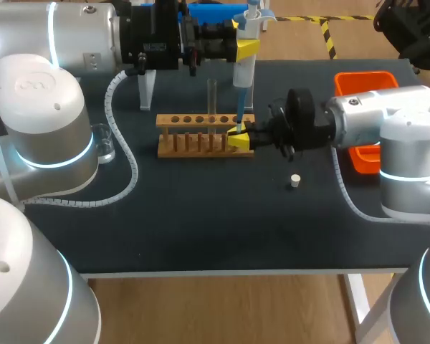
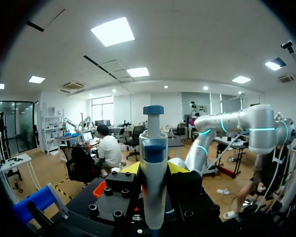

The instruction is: Invert the test tube, pick up the pipette, mount the tip to pipette, aspirate from beaker and dispense into the tube, eject the tip, return the pipette, and cap with the stopper.

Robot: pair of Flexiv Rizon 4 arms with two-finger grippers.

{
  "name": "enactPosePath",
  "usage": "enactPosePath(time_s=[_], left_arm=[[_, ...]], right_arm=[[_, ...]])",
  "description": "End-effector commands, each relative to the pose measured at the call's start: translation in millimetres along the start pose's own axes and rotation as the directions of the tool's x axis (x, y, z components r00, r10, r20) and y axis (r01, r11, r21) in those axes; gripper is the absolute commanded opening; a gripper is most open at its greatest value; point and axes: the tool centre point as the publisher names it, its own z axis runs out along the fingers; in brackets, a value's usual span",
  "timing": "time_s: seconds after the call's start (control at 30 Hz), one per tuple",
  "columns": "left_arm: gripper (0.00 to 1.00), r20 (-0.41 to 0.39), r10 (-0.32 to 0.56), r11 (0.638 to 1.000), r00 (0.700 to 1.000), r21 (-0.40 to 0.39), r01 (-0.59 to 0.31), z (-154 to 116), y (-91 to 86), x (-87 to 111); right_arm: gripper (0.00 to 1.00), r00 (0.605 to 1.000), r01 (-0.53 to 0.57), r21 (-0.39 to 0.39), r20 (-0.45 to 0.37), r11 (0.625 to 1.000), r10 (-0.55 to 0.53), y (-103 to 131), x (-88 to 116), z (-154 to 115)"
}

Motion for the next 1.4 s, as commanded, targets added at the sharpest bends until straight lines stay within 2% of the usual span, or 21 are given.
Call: enactPosePath(time_s=[0.03,1.4], left_arm=[[0.0,0.0,-0.001,1.0,1.0,0.0,0.001,-1.2,0.4,0.7],[0.0,0.0,-0.001,1.0,1.0,0.0,0.001,-1.2,0.4,0.7]], right_arm=[[0.0,1.0,0.002,0.003,0.003,1.0,-0.002,2.6,-0.1,0.9],[0.0,1.0,0.0,-0.013,0.013,1.0,0.0,10.6,-3.3,4.2]])
